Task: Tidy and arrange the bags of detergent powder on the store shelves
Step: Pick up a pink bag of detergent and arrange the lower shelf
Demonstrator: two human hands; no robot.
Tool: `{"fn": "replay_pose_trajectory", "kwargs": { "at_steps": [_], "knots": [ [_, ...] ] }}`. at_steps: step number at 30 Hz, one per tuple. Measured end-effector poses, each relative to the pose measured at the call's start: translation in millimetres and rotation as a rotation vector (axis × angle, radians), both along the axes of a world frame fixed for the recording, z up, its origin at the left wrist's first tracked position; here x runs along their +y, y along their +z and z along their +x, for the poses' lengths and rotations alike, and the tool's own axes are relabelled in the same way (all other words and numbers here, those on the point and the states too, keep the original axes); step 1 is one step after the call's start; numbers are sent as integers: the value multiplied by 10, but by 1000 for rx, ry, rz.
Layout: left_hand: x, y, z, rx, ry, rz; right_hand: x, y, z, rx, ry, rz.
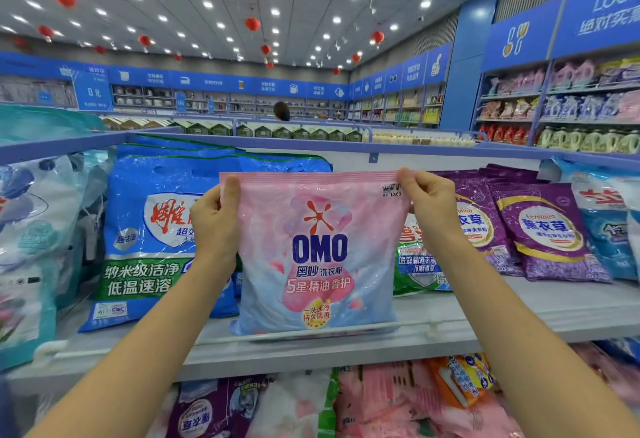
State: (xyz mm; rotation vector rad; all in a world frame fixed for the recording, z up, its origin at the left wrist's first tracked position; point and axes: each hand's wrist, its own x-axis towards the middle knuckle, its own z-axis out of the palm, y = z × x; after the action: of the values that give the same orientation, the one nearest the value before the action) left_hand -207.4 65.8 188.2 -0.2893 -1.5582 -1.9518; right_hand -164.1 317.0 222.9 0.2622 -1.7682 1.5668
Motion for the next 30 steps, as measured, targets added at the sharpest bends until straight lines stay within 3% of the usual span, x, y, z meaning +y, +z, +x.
{"fn": "replay_pose_trajectory", "kwargs": {
  "at_steps": [5,13,22,30],
  "knots": [
    [-177,-331,189,-254,-522,-80,7,-1,19,-74,110,-135],
    [-268,-712,244,-453,-714,-465,-134,-3,-6,-90,187,-358],
    [-204,-632,256,-447,-581,-484,-216,68,12,-125,85,-445],
    [-126,-205,388,-247,-565,-336,-78,397,261,26,23,-464]
  ]
}}
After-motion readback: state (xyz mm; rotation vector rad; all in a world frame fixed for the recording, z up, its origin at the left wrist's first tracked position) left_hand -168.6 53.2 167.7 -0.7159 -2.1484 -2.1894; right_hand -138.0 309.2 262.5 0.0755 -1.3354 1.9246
